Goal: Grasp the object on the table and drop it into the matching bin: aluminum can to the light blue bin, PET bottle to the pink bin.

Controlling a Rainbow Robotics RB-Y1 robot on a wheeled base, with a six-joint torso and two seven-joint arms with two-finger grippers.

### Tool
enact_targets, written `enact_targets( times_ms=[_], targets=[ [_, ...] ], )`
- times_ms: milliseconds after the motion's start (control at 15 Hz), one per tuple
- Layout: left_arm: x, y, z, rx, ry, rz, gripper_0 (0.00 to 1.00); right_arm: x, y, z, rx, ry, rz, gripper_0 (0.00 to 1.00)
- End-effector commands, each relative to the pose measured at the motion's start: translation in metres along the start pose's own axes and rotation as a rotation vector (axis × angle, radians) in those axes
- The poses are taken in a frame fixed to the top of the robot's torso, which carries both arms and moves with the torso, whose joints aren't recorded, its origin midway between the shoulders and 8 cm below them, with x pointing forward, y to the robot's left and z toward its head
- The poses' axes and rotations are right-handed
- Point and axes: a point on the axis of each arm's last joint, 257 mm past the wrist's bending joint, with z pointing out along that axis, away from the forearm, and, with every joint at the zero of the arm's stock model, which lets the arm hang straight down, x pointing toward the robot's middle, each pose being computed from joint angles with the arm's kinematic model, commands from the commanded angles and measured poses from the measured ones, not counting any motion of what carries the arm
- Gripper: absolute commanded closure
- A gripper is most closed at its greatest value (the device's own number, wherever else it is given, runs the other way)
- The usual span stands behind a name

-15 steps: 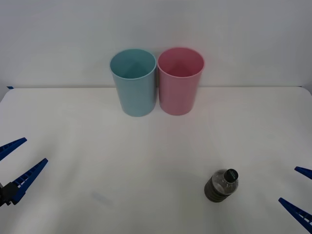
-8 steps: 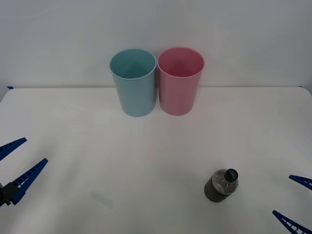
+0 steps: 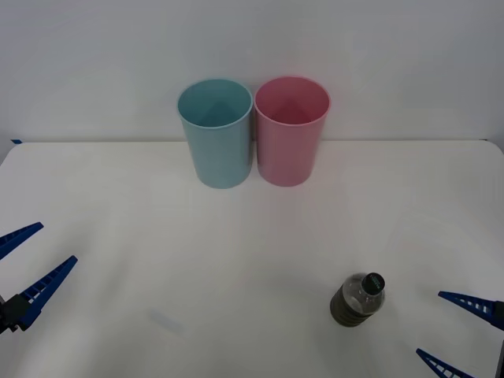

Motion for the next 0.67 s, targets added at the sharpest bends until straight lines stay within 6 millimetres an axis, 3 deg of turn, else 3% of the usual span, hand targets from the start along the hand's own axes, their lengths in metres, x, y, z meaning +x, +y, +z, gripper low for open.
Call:
enact_targets(
  times_ms=[67,667],
  targets=[
    [0.000,0.000,0.000,0.000,0.000,0.000,0.00,0.009,0.001,0.014,-0.006,-0.008,-0.039,0.00],
    [0.000,0.000,0.000,0.000,0.000,0.000,0.00,0.020,0.011,0.066,0.000,-0.037,-0.055,0.00]
  ],
)
